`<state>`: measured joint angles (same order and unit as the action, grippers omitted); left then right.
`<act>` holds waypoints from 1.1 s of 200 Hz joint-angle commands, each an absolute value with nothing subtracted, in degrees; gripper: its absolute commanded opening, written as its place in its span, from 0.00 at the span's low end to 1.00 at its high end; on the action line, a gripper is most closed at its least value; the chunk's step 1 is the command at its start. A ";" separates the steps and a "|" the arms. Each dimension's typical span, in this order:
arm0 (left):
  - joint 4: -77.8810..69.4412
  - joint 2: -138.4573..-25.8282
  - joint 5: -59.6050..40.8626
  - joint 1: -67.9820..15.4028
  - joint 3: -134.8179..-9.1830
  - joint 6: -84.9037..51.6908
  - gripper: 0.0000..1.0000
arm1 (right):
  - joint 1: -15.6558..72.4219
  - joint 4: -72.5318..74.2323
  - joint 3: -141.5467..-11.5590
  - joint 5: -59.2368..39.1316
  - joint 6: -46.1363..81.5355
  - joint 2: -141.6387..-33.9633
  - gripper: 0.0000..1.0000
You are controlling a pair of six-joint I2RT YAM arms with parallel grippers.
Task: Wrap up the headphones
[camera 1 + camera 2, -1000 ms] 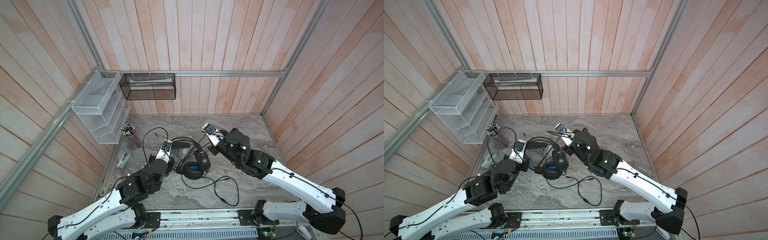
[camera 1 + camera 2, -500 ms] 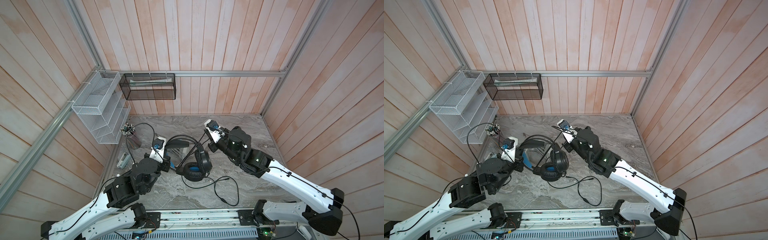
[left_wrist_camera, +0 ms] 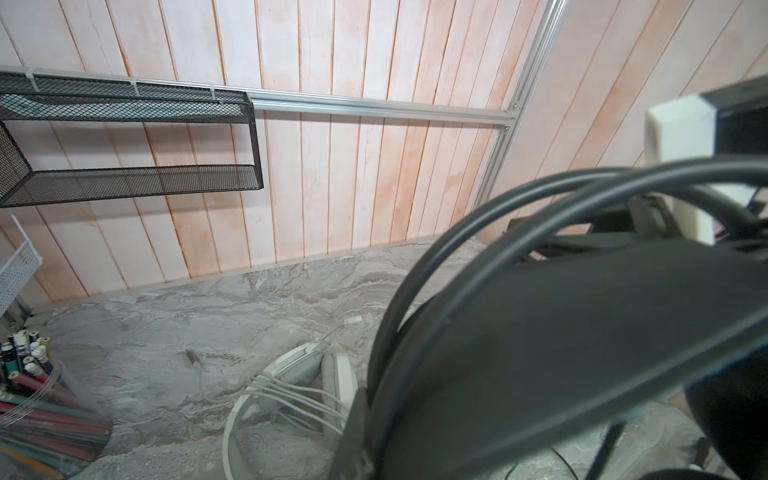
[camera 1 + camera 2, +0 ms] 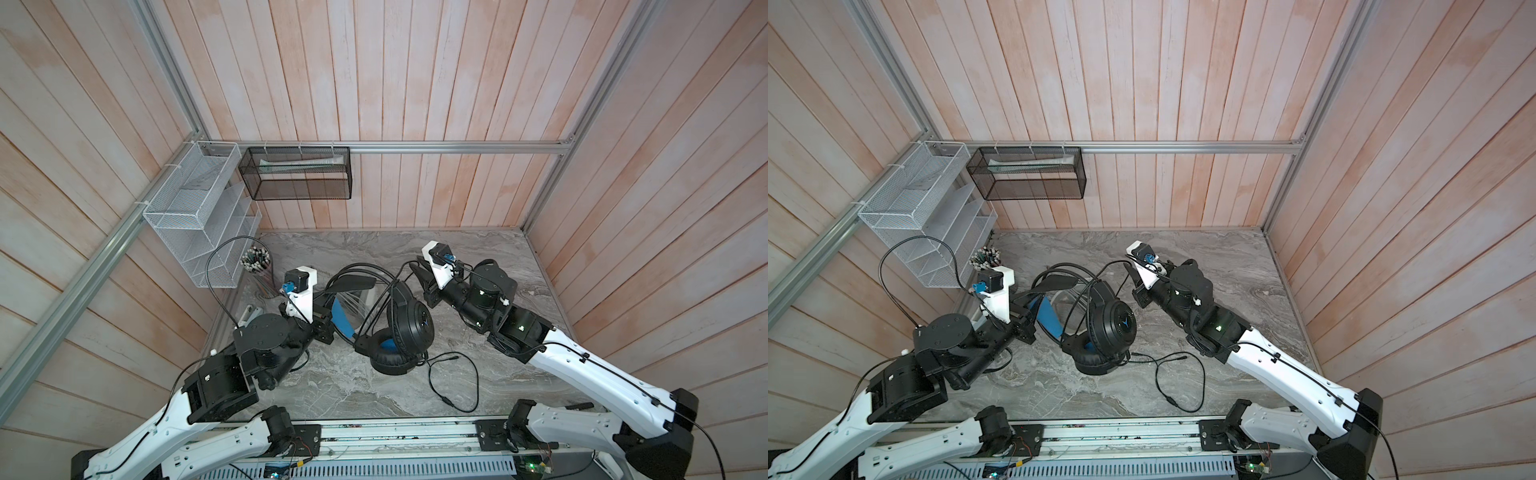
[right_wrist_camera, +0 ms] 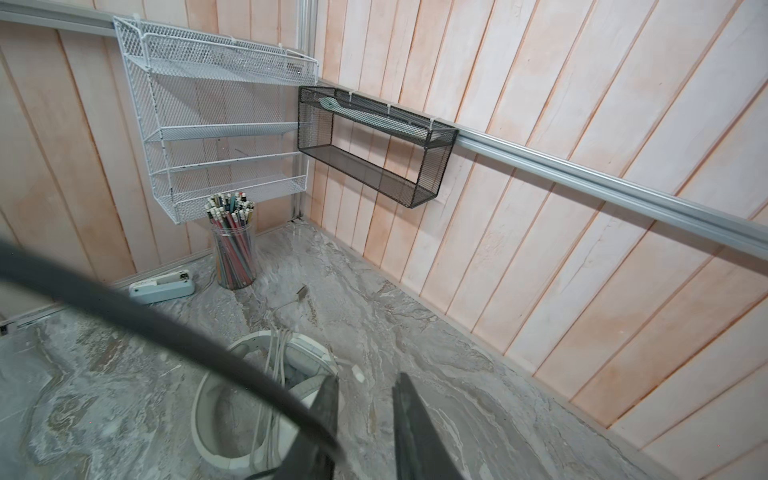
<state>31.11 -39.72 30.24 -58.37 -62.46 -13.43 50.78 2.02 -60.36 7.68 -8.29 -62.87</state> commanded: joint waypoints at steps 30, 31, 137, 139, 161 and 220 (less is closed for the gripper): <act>28.08 -39.48 28.30 -58.49 -67.19 -21.11 0.00 | 50.27 9.68 -56.26 1.59 -3.24 -64.17 0.30; 28.10 -39.51 28.30 -58.47 -67.25 -21.14 0.00 | 50.27 9.76 -56.21 1.45 -3.16 -64.21 0.30; 25.99 -40.14 28.91 -58.45 -69.08 -27.19 0.00 | 50.18 18.19 -49.94 -1.05 3.96 -69.72 0.33; 25.90 -40.12 28.98 -58.49 -69.08 -27.32 0.00 | 50.14 18.46 -49.71 -1.05 4.09 -69.86 0.33; 24.80 -39.91 29.43 -58.47 -69.07 -28.93 0.00 | 50.14 21.32 -47.73 -1.63 6.06 -71.11 0.33; 20.92 -39.85 30.88 -58.45 -69.10 -31.04 0.00 | 50.13 30.47 -42.47 -6.10 11.63 -73.32 0.33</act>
<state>28.38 -40.82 29.34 -58.37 -66.54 -27.75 50.41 23.53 -44.71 -3.20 8.05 -73.25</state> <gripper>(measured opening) 0.079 0.314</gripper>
